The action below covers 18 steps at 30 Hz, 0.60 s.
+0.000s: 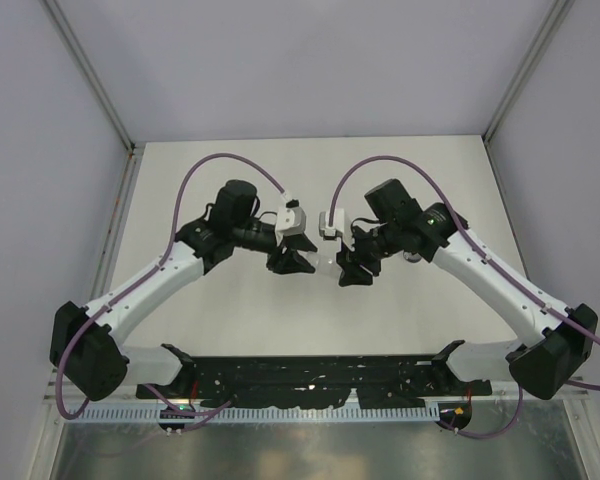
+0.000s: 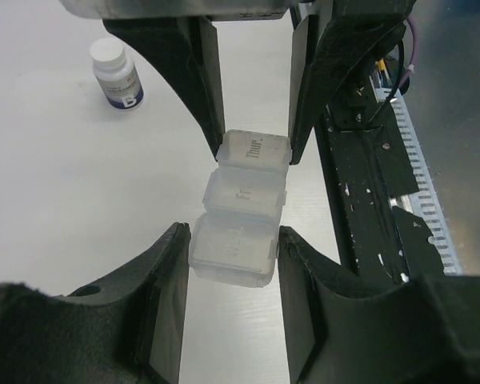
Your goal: Sort the pills into containers
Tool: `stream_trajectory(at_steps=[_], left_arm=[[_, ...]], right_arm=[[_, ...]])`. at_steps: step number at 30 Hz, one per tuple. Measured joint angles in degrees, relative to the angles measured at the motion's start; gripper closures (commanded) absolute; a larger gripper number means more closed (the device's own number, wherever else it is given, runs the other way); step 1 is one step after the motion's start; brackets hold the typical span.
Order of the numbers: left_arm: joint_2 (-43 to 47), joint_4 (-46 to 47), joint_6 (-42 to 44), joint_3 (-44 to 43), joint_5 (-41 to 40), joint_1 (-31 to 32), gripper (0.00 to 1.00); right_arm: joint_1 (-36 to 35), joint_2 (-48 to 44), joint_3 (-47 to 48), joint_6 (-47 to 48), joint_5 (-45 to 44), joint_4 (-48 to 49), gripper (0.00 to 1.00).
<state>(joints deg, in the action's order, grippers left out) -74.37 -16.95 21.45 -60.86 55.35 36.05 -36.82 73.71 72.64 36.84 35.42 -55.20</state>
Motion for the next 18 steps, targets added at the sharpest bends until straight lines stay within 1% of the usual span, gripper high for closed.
stream_trajectory(at_steps=[8, 11, 12, 15, 18], left_arm=[[-0.6, -0.7, -2.1, -1.0, 0.8, -0.1, 0.65], [-1.4, -0.8, -3.2, -1.3, 1.1, -0.1, 0.56], [-1.6, -1.0, -3.4, -1.5, 1.2, -0.1, 0.51], [-2.6, -1.5, -4.6, -2.4, 1.3, -0.1, 0.4], [-3.1, -1.9, -5.6, -2.8, 1.6, -0.1, 0.33]], right_arm=[[-1.1, -1.4, -0.5, -1.4, -3.4, 1.0, 0.94], [-1.5, -1.5, -0.9, -1.7, -4.7, 1.1, 0.94], [-1.6, -1.5, -1.0, -1.7, -4.9, 1.2, 0.94], [-1.9, -1.5, -1.2, -1.9, -5.9, 1.3, 0.94], [-2.0, -1.5, -1.4, -2.1, -6.8, 1.7, 0.94]])
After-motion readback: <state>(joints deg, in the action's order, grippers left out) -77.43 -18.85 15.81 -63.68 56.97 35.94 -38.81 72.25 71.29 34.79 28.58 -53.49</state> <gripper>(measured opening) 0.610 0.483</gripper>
